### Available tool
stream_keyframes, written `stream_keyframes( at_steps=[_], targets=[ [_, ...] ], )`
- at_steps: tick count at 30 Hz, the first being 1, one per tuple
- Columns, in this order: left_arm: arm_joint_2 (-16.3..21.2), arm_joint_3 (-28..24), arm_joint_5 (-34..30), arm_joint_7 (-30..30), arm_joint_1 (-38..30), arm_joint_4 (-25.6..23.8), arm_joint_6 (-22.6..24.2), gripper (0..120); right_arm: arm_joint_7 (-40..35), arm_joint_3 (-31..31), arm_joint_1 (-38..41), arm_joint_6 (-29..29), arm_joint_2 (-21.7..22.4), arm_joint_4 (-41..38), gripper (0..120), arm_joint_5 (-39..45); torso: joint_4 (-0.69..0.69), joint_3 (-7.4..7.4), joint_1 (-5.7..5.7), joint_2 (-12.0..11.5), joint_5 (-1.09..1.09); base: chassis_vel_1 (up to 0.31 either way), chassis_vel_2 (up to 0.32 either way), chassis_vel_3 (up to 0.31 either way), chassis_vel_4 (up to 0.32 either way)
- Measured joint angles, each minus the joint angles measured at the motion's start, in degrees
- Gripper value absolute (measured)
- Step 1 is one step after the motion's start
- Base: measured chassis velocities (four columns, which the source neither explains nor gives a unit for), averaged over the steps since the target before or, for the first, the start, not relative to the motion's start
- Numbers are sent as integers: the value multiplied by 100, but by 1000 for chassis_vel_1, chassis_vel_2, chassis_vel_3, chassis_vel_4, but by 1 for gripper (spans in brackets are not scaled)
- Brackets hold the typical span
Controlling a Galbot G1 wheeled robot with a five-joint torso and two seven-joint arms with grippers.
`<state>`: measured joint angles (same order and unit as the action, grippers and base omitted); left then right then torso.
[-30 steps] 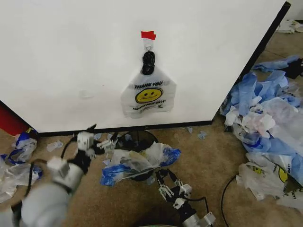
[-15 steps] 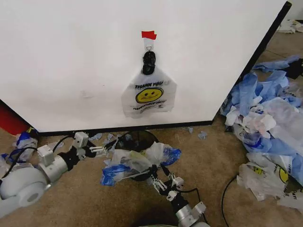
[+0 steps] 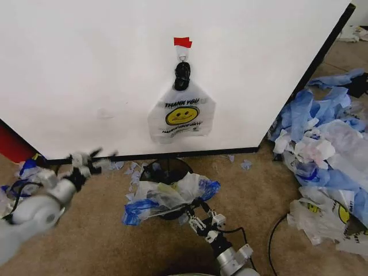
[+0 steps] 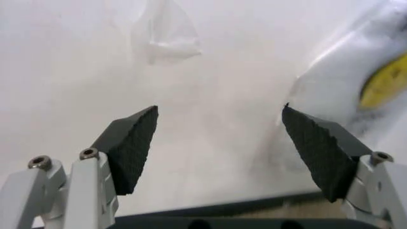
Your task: Pick up the garbage bag from the wall and place it over the trash bin.
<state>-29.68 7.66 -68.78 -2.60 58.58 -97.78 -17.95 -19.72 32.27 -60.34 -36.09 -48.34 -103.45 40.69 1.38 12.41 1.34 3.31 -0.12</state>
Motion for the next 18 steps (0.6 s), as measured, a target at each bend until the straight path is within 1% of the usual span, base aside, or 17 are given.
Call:
stream_keyframes(
  at_steps=[1,2,3,4,7,8,10,11,13,14,16,18],
  targets=[
    [-135,14,88,-10,-23,44,9,79,-14,-16,-1,0,-11,1,63,-25,0,1,1,0,-8,0,0,0,0],
    [-430,27,299,-18,-119,168,16,80,-64,-50,-15,0,-42,3,63,-76,-2,1,1,-1,-7,0,0,0,0],
    [-524,18,367,-17,-176,206,17,81,-96,-74,-33,2,-48,2,63,-99,-3,1,0,-1,4,0,0,0,0],
    [-608,-44,428,2,-257,205,76,83,-123,-98,-58,12,-40,-15,63,-122,-5,0,0,0,9,0,0,0,0],
    [-649,-160,449,64,-363,138,156,83,-131,-151,-90,14,-13,-25,63,-165,-4,1,0,0,6,0,0,0,0],
    [-669,-229,431,114,-458,77,188,83,-133,-188,-105,14,-3,-19,63,-185,0,1,0,0,3,0,0,0,0],
    [-674,-365,276,270,-640,-36,272,83,-138,-251,-125,15,-9,-4,63,-199,-1,0,0,0,11,0,0,0,0],
    [-660,-481,224,392,-733,-67,305,83,-138,-280,-132,15,-17,-2,63,-202,-3,0,0,0,10,0,0,0,0],
    [-619,-750,170,608,-944,-74,348,82,-141,-330,-142,15,-42,17,63,-203,-2,1,0,0,2,0,0,0,0],
    [-619,-750,170,608,-944,-74,348,82,-141,-330,-142,15,-42,17,63,-203,-2,1,0,0,2,0,0,0,0],
    [-531,-1037,110,795,-1184,-79,431,81,-150,-364,-149,15,-61,28,63,-204,-2,0,0,0,7,0,0,0,0],
    [-403,-1336,35,941,-1434,-170,597,81,-157,-393,-151,18,-61,36,63,-201,-3,1,1,0,3,0,0,0,0]
  ],
)
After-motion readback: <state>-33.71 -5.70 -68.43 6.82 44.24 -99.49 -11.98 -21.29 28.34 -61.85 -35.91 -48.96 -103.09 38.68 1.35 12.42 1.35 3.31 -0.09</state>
